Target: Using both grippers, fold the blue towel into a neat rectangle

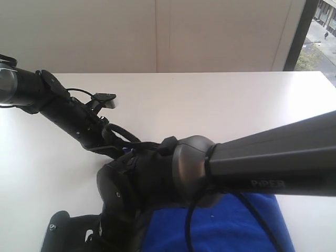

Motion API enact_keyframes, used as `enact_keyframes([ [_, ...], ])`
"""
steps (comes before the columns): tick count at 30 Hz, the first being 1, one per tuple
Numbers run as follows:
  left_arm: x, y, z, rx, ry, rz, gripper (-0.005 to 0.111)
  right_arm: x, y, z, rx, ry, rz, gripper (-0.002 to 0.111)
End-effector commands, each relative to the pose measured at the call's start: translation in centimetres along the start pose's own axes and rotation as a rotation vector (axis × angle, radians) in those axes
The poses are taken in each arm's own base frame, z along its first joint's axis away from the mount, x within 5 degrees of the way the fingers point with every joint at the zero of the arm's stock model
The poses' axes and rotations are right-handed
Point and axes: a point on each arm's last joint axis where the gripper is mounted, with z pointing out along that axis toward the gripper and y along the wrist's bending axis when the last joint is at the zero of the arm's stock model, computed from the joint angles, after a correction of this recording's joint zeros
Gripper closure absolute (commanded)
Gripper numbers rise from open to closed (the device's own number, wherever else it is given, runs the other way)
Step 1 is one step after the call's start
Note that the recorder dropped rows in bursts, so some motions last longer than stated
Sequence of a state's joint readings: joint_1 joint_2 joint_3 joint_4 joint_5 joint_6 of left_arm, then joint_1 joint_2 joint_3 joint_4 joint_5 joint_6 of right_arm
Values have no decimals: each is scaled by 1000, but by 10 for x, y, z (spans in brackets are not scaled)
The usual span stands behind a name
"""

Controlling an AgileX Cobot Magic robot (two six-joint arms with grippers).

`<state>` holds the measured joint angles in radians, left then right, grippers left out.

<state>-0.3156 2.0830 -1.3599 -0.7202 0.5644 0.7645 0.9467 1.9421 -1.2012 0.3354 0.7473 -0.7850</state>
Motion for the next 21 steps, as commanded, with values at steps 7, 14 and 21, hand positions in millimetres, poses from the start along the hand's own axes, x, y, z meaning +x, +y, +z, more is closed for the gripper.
enact_keyframes([
  [7,5,3,8,10,27,-7,107,-4,5,-19,16,-40,-6,108],
  [14,5,3,8,10,27,-7,107,-3,5,-9,0,-21,-1,108],
  [21,5,3,8,10,27,-7,107,-8,9,-2,5,-41,-3,108],
])
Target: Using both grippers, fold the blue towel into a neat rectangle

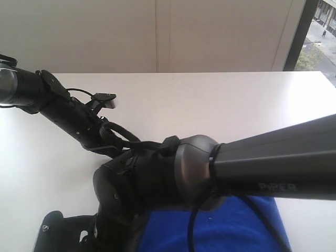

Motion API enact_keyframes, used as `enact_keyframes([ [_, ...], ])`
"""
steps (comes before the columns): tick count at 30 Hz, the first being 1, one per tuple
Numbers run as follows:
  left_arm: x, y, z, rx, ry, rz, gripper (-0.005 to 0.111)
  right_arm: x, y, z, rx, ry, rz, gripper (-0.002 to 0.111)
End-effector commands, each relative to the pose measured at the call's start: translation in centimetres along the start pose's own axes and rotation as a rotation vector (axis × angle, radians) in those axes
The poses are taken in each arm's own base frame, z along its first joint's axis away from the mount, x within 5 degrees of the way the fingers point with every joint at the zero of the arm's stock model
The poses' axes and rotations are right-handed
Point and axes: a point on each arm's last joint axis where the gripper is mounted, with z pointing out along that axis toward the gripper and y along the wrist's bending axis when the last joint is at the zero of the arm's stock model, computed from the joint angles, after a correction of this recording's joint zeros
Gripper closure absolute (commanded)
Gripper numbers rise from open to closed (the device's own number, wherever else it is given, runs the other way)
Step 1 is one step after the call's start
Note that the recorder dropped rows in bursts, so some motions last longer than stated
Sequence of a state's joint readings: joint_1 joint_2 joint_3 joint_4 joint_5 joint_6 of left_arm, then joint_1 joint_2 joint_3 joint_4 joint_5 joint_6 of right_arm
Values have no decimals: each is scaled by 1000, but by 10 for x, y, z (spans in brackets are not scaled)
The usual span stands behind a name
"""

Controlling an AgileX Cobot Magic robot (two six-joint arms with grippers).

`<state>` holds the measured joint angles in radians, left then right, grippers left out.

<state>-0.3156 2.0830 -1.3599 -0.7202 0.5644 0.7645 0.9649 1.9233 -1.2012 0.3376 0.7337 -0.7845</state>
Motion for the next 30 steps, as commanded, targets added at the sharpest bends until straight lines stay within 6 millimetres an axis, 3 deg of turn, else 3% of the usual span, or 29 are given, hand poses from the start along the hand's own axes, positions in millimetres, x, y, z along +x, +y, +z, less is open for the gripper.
enact_keyframes([
  [1,5,3,8,10,27,-7,107,-2,3,5,-10,-12,16,108],
  [12,5,3,8,9,28,-5,107,-4,1,10,8,-27,20,107],
  [14,5,3,8,9,28,-5,107,-4,0,10,9,-28,20,99],
  [20,5,4,6,7,37,9,107,-2,3,8,-9,-12,22,54],
  [24,-3,1,-12,-22,-6,32,107,-3,4,-14,36,-9,25,52],
  [30,-19,-13,-57,-76,-121,69,107,15,-16,-67,241,29,96,52],
])
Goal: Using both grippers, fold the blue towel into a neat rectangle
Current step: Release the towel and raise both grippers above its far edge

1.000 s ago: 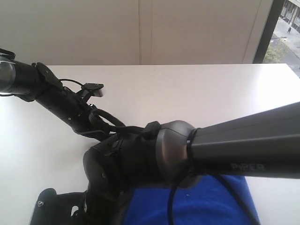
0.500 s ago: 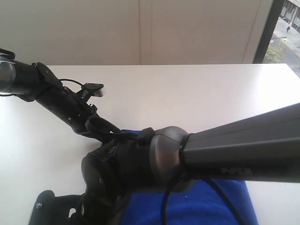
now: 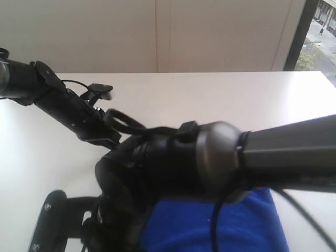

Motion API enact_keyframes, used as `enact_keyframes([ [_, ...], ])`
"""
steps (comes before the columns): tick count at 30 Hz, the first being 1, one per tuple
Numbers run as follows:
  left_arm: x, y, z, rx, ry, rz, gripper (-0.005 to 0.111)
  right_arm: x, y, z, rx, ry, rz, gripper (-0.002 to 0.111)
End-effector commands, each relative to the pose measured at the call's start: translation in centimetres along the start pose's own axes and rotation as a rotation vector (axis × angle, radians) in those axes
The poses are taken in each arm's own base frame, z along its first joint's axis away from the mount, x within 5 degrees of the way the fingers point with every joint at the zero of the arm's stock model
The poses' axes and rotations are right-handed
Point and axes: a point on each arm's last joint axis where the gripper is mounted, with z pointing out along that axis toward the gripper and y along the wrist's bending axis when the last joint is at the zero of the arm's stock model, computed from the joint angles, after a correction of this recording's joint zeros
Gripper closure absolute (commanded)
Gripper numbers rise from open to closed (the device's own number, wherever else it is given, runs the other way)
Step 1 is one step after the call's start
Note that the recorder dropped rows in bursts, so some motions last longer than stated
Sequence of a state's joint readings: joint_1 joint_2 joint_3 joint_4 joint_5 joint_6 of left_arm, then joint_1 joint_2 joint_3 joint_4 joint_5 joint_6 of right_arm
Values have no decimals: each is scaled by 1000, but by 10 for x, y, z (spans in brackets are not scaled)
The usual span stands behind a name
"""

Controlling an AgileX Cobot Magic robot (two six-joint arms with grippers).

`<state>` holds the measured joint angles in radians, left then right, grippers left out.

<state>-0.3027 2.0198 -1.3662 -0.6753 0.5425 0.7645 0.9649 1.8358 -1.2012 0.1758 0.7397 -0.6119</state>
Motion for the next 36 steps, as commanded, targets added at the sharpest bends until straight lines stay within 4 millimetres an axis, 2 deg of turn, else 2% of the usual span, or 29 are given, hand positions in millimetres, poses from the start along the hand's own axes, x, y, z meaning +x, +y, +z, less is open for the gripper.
enact_keyframes([
  [1,-13,-12,-38,-15,-78,15,107,21,-25,-40,145,51,80,53],
  [5,-15,-28,-55,54,-78,15,107,52,-59,-61,235,128,198,58],
  [8,-10,-47,-57,156,-33,28,107,79,-88,-71,302,166,264,67],
  [12,7,-76,-33,209,61,82,107,111,-126,-81,395,123,374,82],
  [16,21,-94,-12,183,86,92,107,145,-156,-82,445,101,494,100],
  [18,27,-100,-5,177,100,90,107,160,-165,-76,435,122,533,108],
  [23,32,-113,8,159,98,96,107,187,-182,-54,410,156,581,108],
  [26,32,-121,20,145,85,106,107,195,-189,-39,405,157,594,108],
  [30,35,-123,34,125,93,105,107,198,-195,-25,407,151,592,108],
  [36,46,-113,45,74,187,126,107,212,-202,-19,419,149,620,108],
])
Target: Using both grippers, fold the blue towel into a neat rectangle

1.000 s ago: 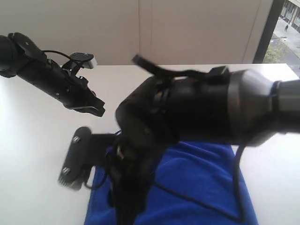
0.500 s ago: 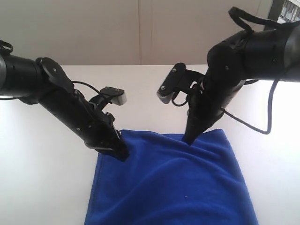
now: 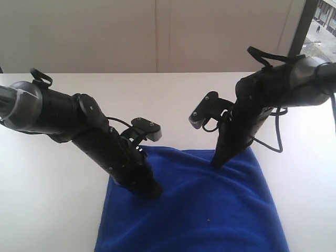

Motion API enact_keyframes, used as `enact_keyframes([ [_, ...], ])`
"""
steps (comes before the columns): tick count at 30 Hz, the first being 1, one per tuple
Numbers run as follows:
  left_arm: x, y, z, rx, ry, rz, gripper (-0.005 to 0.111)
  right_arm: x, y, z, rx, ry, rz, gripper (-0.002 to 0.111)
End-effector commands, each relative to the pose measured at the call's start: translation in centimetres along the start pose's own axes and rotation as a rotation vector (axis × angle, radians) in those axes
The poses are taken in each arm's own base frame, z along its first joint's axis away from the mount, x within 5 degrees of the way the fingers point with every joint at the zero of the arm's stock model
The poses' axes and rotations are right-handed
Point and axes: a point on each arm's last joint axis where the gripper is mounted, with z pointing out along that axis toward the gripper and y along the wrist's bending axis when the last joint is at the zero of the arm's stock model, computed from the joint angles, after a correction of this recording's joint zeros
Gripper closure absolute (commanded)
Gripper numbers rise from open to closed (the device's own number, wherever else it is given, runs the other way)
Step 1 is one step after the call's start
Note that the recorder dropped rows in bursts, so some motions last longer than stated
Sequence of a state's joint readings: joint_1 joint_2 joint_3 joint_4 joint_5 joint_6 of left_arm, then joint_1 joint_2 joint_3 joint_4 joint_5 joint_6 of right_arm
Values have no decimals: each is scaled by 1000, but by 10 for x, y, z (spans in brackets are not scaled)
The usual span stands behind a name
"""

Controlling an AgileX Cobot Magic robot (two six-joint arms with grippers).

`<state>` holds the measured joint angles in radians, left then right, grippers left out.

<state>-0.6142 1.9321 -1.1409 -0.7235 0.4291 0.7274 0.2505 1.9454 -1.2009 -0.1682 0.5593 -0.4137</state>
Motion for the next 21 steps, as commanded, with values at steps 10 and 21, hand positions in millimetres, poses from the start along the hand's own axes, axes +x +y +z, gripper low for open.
enact_keyframes([
  [10,21,15,7,-111,192,-11,107,24,-18,27,-16,78,54,108],
  [21,30,49,-8,-182,226,-8,107,35,-13,27,-72,192,57,108],
])
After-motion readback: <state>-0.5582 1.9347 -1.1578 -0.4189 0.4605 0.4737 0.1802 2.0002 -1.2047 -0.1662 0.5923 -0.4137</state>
